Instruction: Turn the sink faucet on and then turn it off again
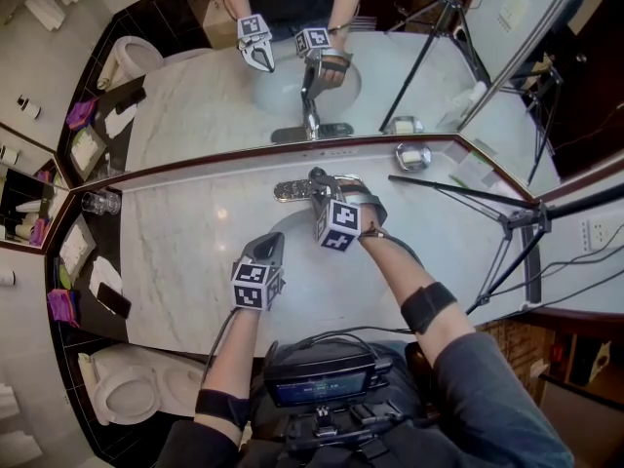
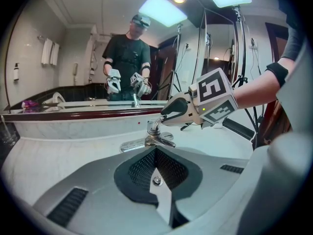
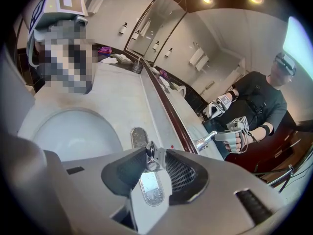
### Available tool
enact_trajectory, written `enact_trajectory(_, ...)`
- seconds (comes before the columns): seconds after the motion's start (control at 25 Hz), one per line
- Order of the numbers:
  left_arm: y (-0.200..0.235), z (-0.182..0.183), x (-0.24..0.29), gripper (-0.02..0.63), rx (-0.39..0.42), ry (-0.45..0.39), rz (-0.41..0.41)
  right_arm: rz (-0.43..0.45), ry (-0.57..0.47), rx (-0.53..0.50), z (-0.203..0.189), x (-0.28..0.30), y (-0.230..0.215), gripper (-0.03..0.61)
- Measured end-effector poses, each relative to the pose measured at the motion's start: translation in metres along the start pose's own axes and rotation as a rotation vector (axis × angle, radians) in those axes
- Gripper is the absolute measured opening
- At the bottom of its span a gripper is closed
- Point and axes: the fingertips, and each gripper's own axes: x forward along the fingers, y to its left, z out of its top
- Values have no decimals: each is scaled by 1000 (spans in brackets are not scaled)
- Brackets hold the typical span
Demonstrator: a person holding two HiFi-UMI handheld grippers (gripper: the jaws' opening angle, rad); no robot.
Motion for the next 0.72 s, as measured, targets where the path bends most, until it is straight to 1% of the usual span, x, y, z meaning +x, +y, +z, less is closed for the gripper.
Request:
enact_trajectory(0.12, 3, 1, 0, 0, -1, -3, 8, 17, -2, 34, -7, -8, 5, 161)
enact_trajectory(0.28, 4, 3, -2, 0, -2, -5, 10, 30, -38, 131, -13, -23, 6, 160)
enact_trajectory(0.32, 5, 4, -2, 0, -1, -6, 12, 29, -46, 167, -16, -27, 5, 153)
enact_trajectory(0.4, 6, 5, -3, 0, 0, -6, 15, 17, -63, 254, -23, -34, 2, 102)
enact_trajectory(0.44, 6, 5, -3, 0, 1, -6, 16, 8, -71, 299, -27, -38, 0, 87)
enact_trajectory(0.64, 7, 8, -4, 0, -1, -11, 22, -31, -105, 489, -48, -56, -4, 27)
enact_trajectory(0.72, 7, 9, -4, 0, -7, -15, 22, -38, -116, 570, -56, -64, -4, 20)
